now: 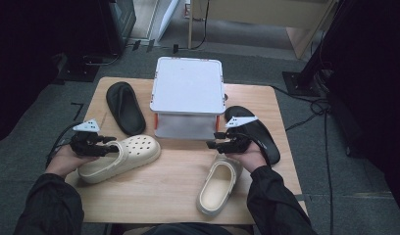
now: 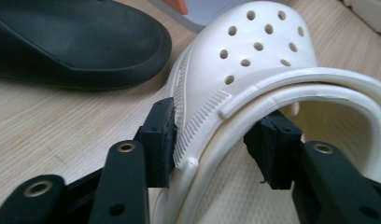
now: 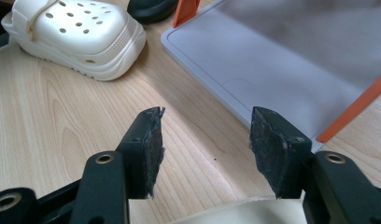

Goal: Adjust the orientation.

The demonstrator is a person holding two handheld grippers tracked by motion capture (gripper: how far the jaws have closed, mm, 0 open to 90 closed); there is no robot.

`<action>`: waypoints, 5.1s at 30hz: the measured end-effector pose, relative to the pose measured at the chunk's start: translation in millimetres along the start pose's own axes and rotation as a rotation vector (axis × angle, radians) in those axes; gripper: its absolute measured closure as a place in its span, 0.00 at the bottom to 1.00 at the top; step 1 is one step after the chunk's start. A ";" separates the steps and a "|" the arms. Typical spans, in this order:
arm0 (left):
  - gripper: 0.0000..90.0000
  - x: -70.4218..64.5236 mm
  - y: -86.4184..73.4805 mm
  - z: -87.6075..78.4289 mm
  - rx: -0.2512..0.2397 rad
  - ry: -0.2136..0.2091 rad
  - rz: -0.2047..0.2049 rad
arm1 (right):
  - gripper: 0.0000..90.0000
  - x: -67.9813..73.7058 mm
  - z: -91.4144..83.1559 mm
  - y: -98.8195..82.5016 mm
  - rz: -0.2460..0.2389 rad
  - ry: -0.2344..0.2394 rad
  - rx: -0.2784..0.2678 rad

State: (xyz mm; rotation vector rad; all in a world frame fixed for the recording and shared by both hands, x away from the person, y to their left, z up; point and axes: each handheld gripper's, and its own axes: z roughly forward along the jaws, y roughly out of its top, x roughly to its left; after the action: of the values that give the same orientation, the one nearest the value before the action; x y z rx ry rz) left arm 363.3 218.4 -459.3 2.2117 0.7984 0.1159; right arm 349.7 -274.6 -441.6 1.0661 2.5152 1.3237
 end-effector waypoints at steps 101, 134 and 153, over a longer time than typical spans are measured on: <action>0.78 -33.7 38.9 52.5 -0.013 -0.116 -0.087 | 0.82 62.2 86.2 51.6 -0.111 0.028 0.134; 0.66 -52.2 47.0 68.8 -0.007 -0.163 -0.070 | 0.84 51.6 66.6 50.6 -0.049 -0.012 -0.007; 0.63 -42.6 70.5 40.9 -0.120 -0.149 -0.058 | 0.62 90.0 47.0 39.8 -0.078 0.026 -0.061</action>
State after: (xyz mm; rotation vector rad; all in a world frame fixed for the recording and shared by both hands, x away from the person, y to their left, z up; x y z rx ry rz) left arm 378.2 131.8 -432.2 2.0556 0.7526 -0.0289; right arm 322.1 -171.2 -420.8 0.9353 2.4901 1.3918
